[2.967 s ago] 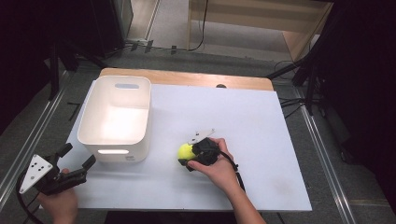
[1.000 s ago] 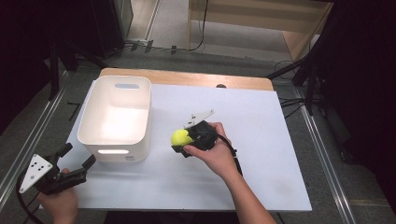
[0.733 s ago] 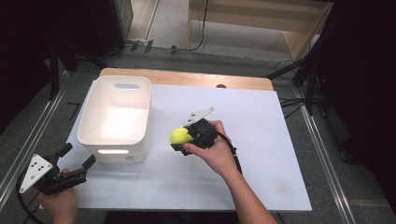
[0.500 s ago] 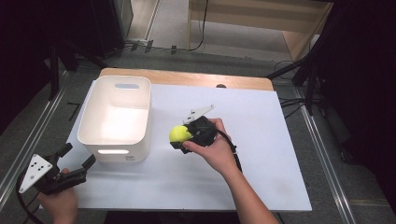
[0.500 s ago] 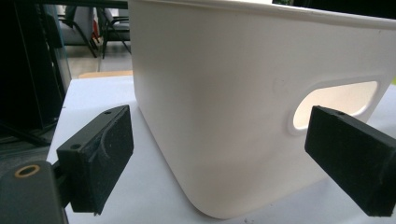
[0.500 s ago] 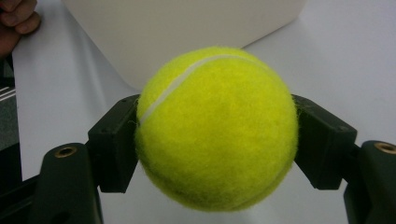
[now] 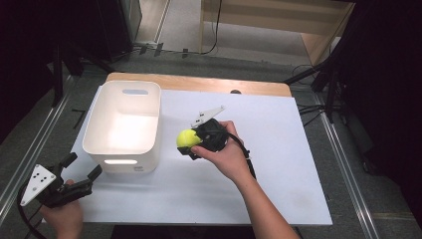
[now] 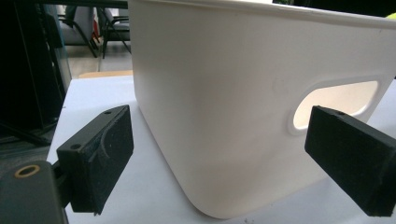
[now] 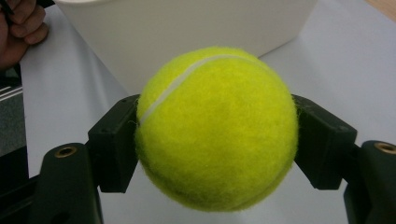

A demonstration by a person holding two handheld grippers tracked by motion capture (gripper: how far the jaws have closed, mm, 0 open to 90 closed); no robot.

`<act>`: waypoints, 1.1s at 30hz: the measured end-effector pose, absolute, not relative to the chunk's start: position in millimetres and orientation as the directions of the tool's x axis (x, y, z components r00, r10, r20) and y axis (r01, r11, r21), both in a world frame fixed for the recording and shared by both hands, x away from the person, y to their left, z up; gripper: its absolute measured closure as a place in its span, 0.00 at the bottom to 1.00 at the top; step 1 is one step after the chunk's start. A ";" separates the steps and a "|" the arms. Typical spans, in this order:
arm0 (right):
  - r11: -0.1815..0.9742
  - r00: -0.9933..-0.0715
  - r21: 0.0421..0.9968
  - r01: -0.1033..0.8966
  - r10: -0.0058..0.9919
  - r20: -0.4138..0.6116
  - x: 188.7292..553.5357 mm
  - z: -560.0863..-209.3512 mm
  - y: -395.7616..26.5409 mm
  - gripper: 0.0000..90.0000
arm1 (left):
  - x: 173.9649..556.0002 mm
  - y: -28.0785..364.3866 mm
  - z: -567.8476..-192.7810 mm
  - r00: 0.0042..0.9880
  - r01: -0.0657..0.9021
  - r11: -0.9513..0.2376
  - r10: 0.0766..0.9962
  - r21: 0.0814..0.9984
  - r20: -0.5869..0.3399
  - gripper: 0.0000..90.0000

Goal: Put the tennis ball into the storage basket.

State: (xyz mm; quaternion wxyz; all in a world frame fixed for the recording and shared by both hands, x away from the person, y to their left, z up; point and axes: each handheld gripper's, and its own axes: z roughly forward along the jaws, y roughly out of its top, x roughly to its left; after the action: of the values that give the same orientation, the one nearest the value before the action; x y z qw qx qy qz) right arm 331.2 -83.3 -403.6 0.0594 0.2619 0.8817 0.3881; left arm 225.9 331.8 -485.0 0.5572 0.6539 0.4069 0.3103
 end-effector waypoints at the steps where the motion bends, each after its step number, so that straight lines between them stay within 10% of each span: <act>1: 0.560 -0.855 0.716 0.417 0.509 0.100 331.6 -403.0 -82.7 0.27 | 226.0 331.8 -484.9 0.477 0.186 -0.049 0.878 0.981 -0.046 0.09; 33: 0.557 -0.866 0.723 0.409 0.486 0.115 351.4 -375.8 -61.2 0.27 | 226.2 330.0 -485.1 0.474 0.189 -0.057 0.880 0.980 -0.040 0.09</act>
State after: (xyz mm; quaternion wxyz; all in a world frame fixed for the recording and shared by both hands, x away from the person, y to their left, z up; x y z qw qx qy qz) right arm 351.4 -61.2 -375.8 0.0487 0.2538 0.8809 0.3965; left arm 226.2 330.0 -485.1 0.5530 0.6566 0.4068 0.3122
